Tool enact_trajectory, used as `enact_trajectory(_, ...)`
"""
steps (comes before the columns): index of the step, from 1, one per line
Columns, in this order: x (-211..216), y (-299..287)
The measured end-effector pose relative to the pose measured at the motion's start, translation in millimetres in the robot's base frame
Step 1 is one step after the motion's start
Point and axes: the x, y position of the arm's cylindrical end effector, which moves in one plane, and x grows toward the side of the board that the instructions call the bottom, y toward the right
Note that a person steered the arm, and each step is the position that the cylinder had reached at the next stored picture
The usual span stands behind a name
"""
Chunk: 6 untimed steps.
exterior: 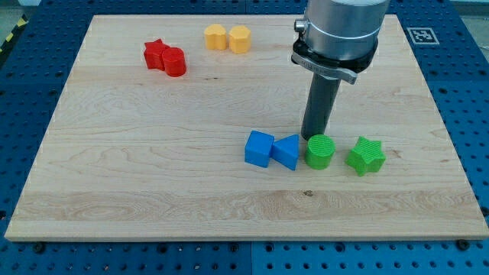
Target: Move the red star along with red circle slightly down
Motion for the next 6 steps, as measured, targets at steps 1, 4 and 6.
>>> enact_trajectory(1, 0.0, -17.2)
enact_trajectory(4, -32.0, -100.9)
enact_trajectory(6, -83.9, -149.1)
